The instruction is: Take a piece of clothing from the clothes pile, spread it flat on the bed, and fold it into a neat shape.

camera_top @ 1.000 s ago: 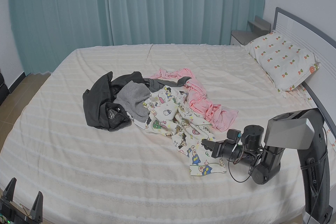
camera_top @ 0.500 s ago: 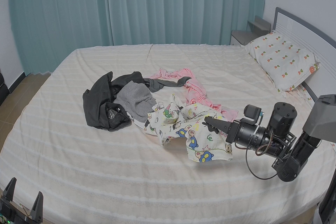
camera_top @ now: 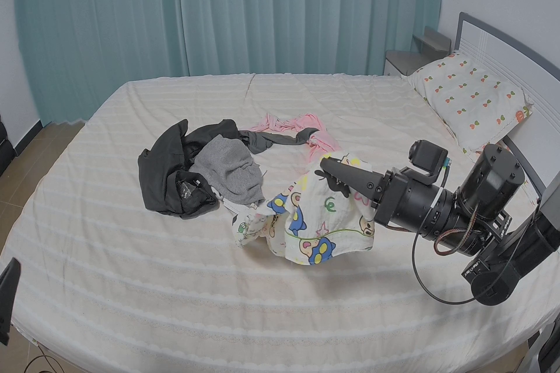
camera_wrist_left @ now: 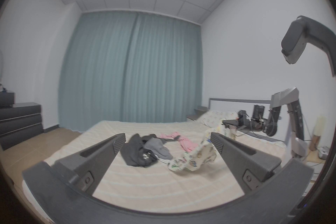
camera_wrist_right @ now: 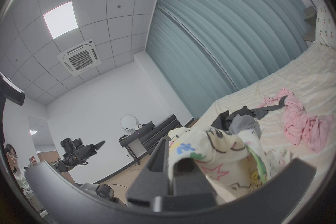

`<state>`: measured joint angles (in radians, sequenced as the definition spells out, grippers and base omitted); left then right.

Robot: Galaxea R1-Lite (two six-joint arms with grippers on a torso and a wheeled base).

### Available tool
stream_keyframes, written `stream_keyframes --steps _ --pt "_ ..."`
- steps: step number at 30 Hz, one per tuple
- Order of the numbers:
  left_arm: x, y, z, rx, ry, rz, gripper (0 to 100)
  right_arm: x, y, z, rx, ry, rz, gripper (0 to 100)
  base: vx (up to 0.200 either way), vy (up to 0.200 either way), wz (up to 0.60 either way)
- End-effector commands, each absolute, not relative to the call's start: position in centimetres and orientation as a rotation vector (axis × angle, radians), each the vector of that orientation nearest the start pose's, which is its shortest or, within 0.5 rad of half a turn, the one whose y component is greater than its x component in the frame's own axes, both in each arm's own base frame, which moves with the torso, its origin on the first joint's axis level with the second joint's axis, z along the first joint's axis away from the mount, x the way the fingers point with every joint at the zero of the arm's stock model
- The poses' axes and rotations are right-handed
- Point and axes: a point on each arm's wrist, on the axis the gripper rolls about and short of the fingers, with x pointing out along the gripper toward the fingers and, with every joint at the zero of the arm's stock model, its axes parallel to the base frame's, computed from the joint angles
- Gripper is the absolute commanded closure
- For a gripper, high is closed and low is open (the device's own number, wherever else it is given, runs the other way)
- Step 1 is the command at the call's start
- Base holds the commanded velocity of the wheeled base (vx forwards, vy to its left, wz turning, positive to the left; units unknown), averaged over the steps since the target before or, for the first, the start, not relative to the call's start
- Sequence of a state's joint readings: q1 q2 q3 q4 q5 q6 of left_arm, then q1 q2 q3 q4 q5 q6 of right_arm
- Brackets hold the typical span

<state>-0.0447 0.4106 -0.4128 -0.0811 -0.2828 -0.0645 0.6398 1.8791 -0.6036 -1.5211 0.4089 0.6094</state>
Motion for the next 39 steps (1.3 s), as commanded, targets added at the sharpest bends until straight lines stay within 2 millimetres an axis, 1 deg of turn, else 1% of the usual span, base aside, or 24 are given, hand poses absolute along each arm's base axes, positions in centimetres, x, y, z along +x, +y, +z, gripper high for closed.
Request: stream_keyframes --steps 1,2,3,4,6,7,10,13,14,15,16,17,19,23,27,28,32,33,34,35,39 --pt "10.0 -3.9 17.6 -0.065 0.448 -0.668 0 22.5 22.9 20.7 0.622 -0.027 1.171 100 0.000 0.000 0.00" --pt "10.6 -4.3 17.0 -0.057 0.496 -0.674 0 22.3 22.9 20.8 0.624 -0.028 1.175 100 0.000 0.000 0.00" --pt "10.6 -4.3 17.0 -0.057 0.496 -0.674 0 22.3 22.9 20.8 0.624 -0.028 1.175 100 0.000 0.000 0.00" --pt "12.0 -5.3 15.9 -0.046 0.573 -0.689 0 21.7 23.0 21.2 0.629 -0.037 1.195 100 0.000 0.000 0.00" --pt "12.8 -5.9 15.3 -0.047 0.608 -0.701 0 21.3 22.9 21.7 0.635 -0.046 1.203 100 0.000 0.000 0.00" --pt "13.5 -6.4 14.5 -0.043 0.646 -0.712 0 21.0 22.8 21.9 0.638 -0.047 1.207 100 0.000 0.000 0.00" --pt "14.8 -7.8 12.6 -0.018 0.737 -0.739 0 21.0 22.7 21.6 0.641 -0.033 1.203 100 0.000 0.000 0.00" --pt "15.4 -8.9 10.8 0.017 0.808 -0.743 0 20.9 22.7 21.3 0.646 -0.019 1.203 100 0.000 0.000 0.00" --pt "15.5 -9.1 10.5 0.021 0.812 -0.746 0 20.9 22.7 21.3 0.648 -0.019 1.203 100 0.000 0.000 0.00" --pt "15.8 -9.6 10.0 0.028 0.810 -0.761 0 20.8 22.7 21.3 0.652 -0.015 1.203 100 0.000 0.000 0.00" --pt "15.9 -9.7 9.9 0.029 0.807 -0.765 0 20.8 22.7 21.3 0.652 -0.014 1.204 100 0.000 0.000 0.00" --pt "16.3 -10.2 9.4 0.027 0.783 -0.775 0 20.7 22.7 21.2 0.652 -0.013 1.204 100 0.000 0.000 0.00" --pt "16.9 -10.6 9.0 0.018 0.766 -0.767 0 20.7 22.6 21.1 0.651 -0.008 1.203 100 0.000 0.000 0.00" --pt "17.8 -12.4 7.7 0.026 0.754 -0.706 0 20.7 22.7 21.0 0.650 -0.003 1.202 100 0.000 0.000 0.00" --pt "19.2 -14.3 6.3 0.027 0.702 -0.606 0 20.7 22.6 20.9 0.649 0.000 1.201 100 0.000 0.000 0.00" --pt "19.8 -15.2 5.6 0.012 0.661 -0.557 0 20.7 22.6 20.9 0.649 0.001 1.200 100 0.000 0.000 0.00" --pt "22.2 -17.3 2.5 0.005 0.583 -0.407 0 20.7 22.6 20.8 0.648 0.003 1.200 100 0.000 0.000 0.00" --pt "22.5 -17.6 2.2 0.003 0.572 -0.394 0 20.7 22.6 20.8 0.649 0.004 1.200 100 0.000 0.000 0.00" --pt "23.5 -18.6 0.9 -0.012 0.533 -0.365 0 20.7 22.6 20.7 0.649 0.006 1.198 100 0.000 0.000 0.00" --pt "23.9 -19.2 0.3 -0.026 0.510 -0.349 0 20.8 22.6 20.7 0.649 0.007 1.196 100 0.000 0.000 0.00" --pt "25.5 -20.4 -2.3 -0.015 0.476 -0.291 0 20.9 22.5 20.8 0.649 0.003 1.192 100 0.000 0.000 0.00"
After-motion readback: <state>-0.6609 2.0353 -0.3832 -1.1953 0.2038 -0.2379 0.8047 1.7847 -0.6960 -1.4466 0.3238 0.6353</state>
